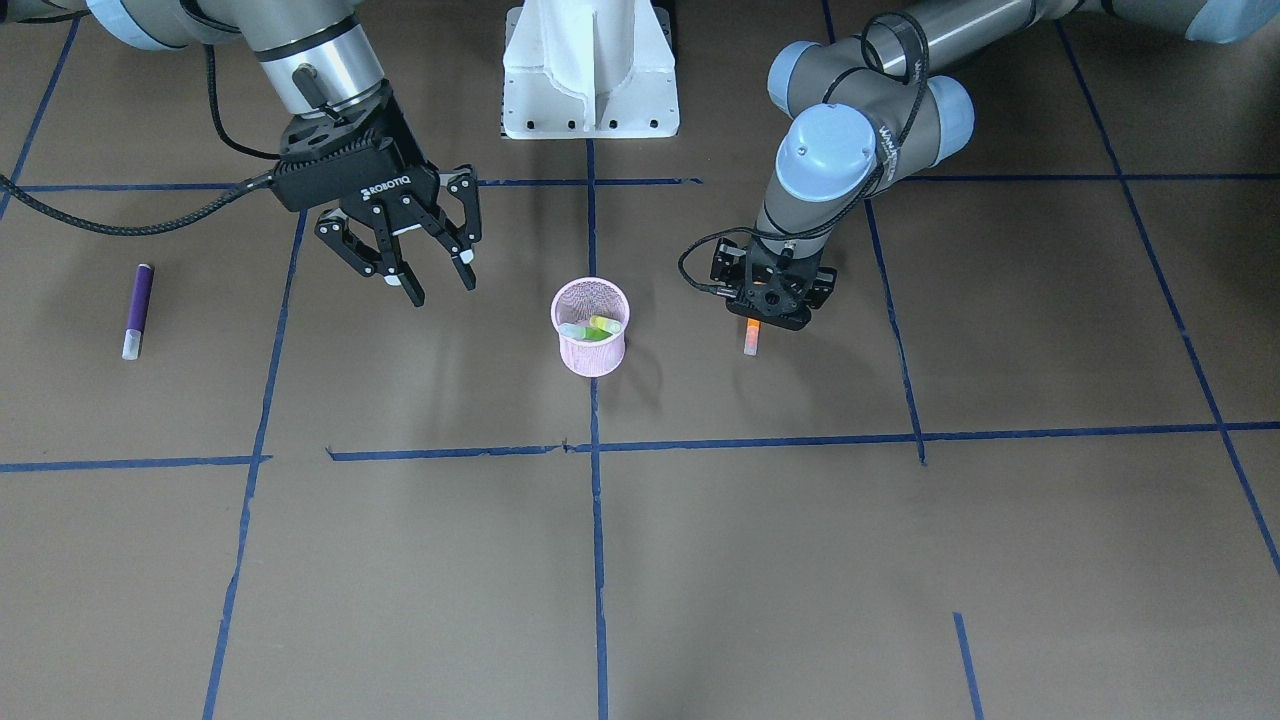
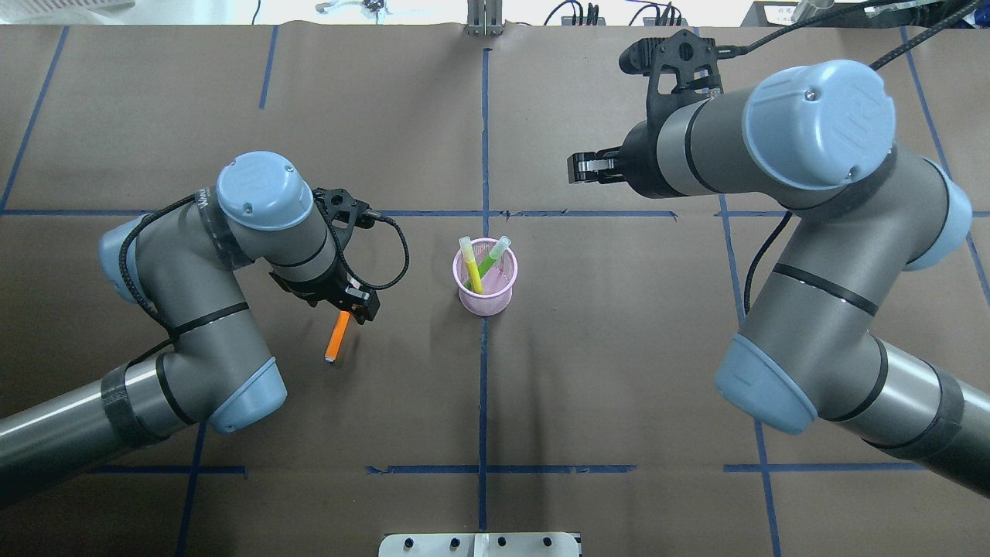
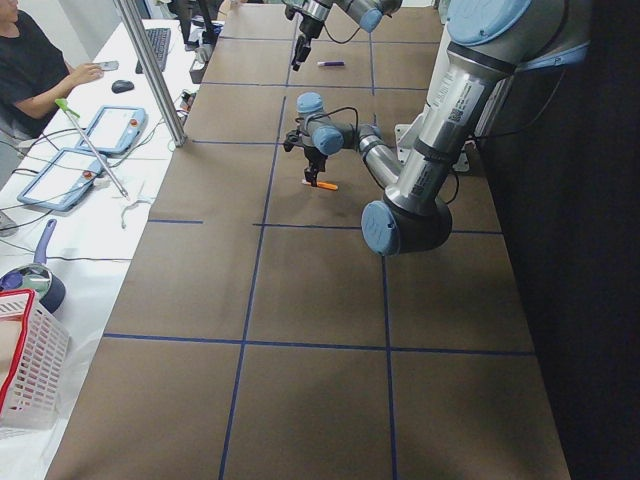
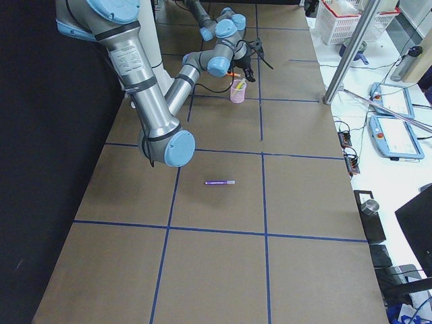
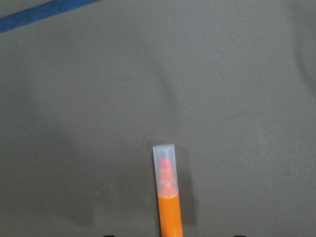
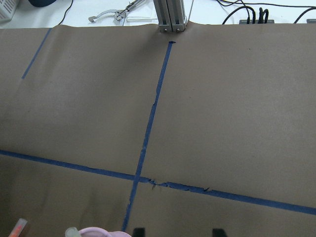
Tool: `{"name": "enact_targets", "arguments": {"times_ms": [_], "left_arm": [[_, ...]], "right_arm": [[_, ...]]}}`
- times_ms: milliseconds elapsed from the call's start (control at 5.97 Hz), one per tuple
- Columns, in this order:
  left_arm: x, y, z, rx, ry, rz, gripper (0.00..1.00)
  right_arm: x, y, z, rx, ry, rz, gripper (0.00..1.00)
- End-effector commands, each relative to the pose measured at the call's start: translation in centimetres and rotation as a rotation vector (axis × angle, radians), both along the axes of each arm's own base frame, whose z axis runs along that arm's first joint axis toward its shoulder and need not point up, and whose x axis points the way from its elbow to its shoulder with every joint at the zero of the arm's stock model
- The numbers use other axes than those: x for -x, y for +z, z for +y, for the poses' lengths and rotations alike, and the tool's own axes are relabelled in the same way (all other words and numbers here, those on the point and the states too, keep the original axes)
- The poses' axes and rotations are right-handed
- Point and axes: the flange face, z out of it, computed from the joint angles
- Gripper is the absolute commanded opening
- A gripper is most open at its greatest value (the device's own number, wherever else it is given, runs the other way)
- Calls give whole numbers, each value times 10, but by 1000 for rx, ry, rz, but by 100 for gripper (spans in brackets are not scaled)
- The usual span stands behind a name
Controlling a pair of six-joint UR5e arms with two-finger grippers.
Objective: Collect pens into pen holder
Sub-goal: 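Lower the left gripper onto the orange marker and grasp it while the right gripper withdraws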
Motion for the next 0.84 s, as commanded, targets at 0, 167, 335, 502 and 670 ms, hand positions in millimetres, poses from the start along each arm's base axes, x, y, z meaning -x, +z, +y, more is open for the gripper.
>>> {"name": "enact_targets", "arguments": {"times_ms": [0,167,335,502,670], "left_arm": [[-20,-10,-13,24,8,-46,76],[-19,-7,-16,29,5,-54,73],[-23,0,-19,34,6,-67,71],[-24,1,-19,25,18,-69,69],[-24,3,-19,27,19,-71,62]], "right_arm": [[-3,3,2,2,0,1,57],[-3,3,2,2,0,1,58],[-3,3,2,3,0,0,60],[-3,3,2,3,0,0,61],[-2,3,2,4,0,1,62]]}}
